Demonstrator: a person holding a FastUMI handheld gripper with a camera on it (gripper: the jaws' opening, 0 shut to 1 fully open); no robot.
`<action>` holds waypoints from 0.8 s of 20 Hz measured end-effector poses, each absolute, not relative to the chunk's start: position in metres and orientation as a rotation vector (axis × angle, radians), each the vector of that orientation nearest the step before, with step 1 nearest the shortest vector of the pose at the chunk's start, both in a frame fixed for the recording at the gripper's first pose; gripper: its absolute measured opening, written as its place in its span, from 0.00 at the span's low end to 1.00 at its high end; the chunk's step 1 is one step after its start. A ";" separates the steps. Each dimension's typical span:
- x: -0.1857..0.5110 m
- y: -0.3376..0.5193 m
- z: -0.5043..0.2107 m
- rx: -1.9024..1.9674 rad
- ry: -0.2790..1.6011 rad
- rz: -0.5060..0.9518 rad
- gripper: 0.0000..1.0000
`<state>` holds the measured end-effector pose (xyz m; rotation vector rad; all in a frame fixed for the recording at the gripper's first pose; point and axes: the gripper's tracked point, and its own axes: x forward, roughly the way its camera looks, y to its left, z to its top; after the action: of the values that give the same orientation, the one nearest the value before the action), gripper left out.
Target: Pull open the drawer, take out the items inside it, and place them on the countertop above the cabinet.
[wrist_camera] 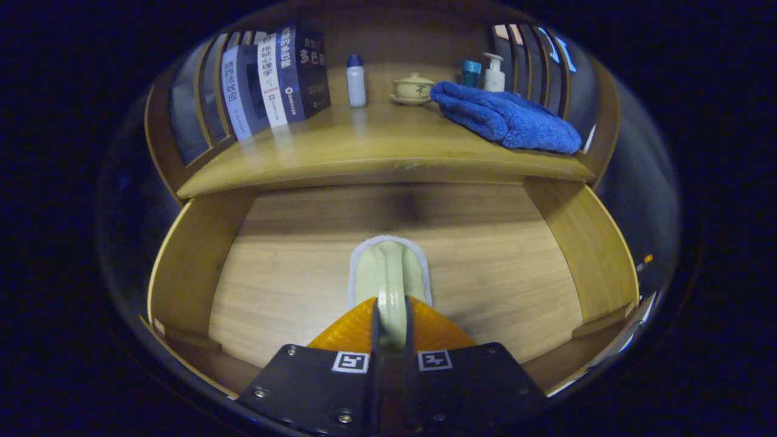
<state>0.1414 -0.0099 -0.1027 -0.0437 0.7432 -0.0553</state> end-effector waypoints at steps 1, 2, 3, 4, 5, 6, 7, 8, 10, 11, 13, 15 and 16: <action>0.141 -0.009 -0.097 -0.038 0.715 -0.041 0.15; 0.142 -0.007 -0.090 -0.035 0.684 -0.030 0.15; 0.139 -0.006 -0.083 -0.029 0.661 -0.020 0.15; 0.138 -0.006 -0.075 -0.022 0.631 -0.014 0.15; 0.136 -0.006 -0.069 -0.015 0.609 -0.010 0.15; 0.134 -0.007 -0.061 -0.010 0.582 -0.011 0.15; 0.133 -0.009 -0.053 -0.006 0.555 -0.008 0.15; 0.131 -0.009 -0.045 -0.004 0.533 -0.005 0.15; 0.124 -0.011 -0.032 -0.016 0.499 -0.010 0.15; 0.122 -0.013 -0.025 -0.024 0.479 -0.013 0.15; 0.116 -0.013 -0.007 -0.027 0.428 -0.008 0.15; 0.109 -0.012 0.013 -0.026 0.368 0.003 0.15; 0.104 -0.010 0.024 -0.022 0.336 0.015 0.15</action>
<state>0.1039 -0.0098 0.0238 -0.0224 0.3365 0.0147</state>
